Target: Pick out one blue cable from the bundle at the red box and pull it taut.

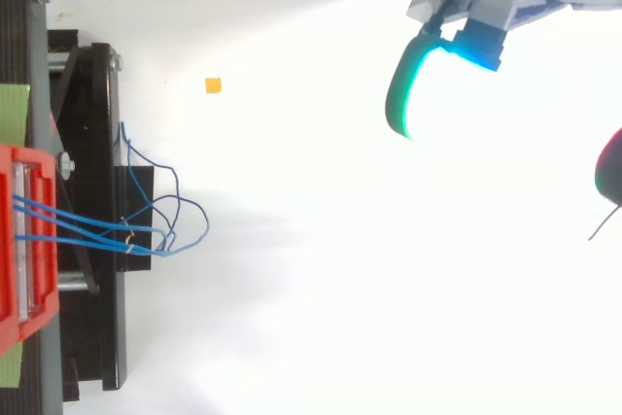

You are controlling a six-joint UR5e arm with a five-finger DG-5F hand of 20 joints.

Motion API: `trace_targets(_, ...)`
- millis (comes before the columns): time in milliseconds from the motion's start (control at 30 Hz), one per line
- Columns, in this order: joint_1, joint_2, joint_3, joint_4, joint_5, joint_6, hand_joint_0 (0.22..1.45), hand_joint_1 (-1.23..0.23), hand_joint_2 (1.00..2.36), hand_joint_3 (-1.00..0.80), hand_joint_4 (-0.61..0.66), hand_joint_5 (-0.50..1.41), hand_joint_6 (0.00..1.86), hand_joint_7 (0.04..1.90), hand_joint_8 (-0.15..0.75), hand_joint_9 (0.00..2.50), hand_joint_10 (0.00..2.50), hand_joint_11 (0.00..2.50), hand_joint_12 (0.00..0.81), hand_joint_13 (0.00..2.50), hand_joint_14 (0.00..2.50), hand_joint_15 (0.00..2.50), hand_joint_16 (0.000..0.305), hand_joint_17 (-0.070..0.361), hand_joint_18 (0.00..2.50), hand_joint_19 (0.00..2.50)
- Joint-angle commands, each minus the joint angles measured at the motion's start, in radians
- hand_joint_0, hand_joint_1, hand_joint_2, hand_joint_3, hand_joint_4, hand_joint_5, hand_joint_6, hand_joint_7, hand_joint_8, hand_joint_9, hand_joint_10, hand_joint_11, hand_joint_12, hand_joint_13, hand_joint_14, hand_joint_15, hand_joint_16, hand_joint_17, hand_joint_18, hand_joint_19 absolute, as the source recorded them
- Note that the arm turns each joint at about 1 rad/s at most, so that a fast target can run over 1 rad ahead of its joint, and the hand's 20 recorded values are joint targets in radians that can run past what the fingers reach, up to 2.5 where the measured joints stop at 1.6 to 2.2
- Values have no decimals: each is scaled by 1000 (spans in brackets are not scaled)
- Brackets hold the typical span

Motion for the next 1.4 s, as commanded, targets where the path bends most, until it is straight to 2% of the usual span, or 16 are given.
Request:
trace_targets(0, 4, -2, 0, 26, -1, -18, 546, -544, 1000, -498, 135, -284, 502, 812, 184, 21, 8, 229, 315, 0, 6, 164, 50, 111, 0, 409)
trace_targets(100, 7, -4, 0, 81, 1, -51, 546, -544, 1000, -498, 135, -284, 502, 812, 184, 21, 8, 229, 315, 0, 6, 164, 50, 111, 0, 409)
trace_targets(133, 11, -12, 0, 135, 9, -86, 546, -544, 1000, -498, 135, -284, 502, 812, 184, 21, 8, 229, 315, 0, 6, 164, 50, 111, 0, 409)
trace_targets(233, 18, -27, 0, 170, 27, -110, 546, -544, 1000, -498, 135, -284, 502, 812, 184, 21, 8, 229, 315, 0, 6, 164, 50, 111, 0, 409)
trace_targets(433, 27, -42, 0, 173, 55, -107, 546, -544, 1000, -498, 135, -284, 502, 812, 184, 21, 8, 229, 315, 0, 6, 164, 50, 111, 0, 409)
trace_targets(467, 28, -47, 0, 173, 61, -107, 441, -712, 1000, -500, 166, -223, 501, 641, 234, 607, 12, 313, 339, 576, 11, 310, 54, 122, 504, 407)
trace_targets(767, 39, -84, 0, 175, 85, -109, 454, -709, 1000, -500, 173, -218, 501, 644, 233, 619, 11, 325, 337, 615, 12, 334, 53, 119, 520, 428)
trace_targets(933, 51, -91, 0, 186, 125, -115, 453, -702, 1000, -500, 175, -216, 501, 644, 239, 620, 11, 323, 339, 617, 12, 334, 53, 119, 524, 434)
trace_targets(967, 57, -95, 0, 192, 148, -126, 451, -699, 1000, -500, 174, -215, 501, 644, 240, 620, 11, 327, 339, 617, 12, 341, 53, 119, 525, 434)
trace_targets(1067, 68, -114, 0, 204, 188, -135, 449, -693, 1000, -500, 175, -214, 501, 648, 239, 621, 11, 327, 340, 617, 12, 341, 53, 119, 526, 433)
trace_targets(1100, 71, -137, 1, 215, 196, -135, 449, -694, 1000, -500, 176, -213, 501, 648, 240, 620, 13, 323, 340, 617, 13, 339, 53, 119, 526, 433)
trace_targets(1200, 76, -157, 5, 236, 197, -129, 449, -694, 1000, -500, 177, -212, 501, 649, 242, 618, 11, 322, 342, 615, 13, 337, 53, 119, 524, 425)
trace_targets(1233, 80, -190, 8, 272, 200, -126, 448, -694, 1000, -500, 177, -212, 501, 650, 243, 618, 11, 322, 343, 615, 12, 341, 53, 119, 523, 425)
trace_targets(1300, 82, -208, 17, 307, 199, -121, 449, -693, 1000, -500, 177, -211, 501, 650, 241, 623, 11, 328, 341, 614, 12, 340, 53, 118, 520, 423)
trace_targets(1333, 83, -231, 21, 336, 202, -118, 448, -693, 1000, -500, 178, -211, 501, 648, 243, 622, 11, 315, 341, 614, 12, 341, 53, 118, 519, 425)
trace_targets(1367, 83, -233, 23, 345, 202, -118, 448, -694, 1000, -500, 178, -211, 501, 650, 243, 621, 11, 324, 341, 615, 11, 336, 53, 118, 518, 426)
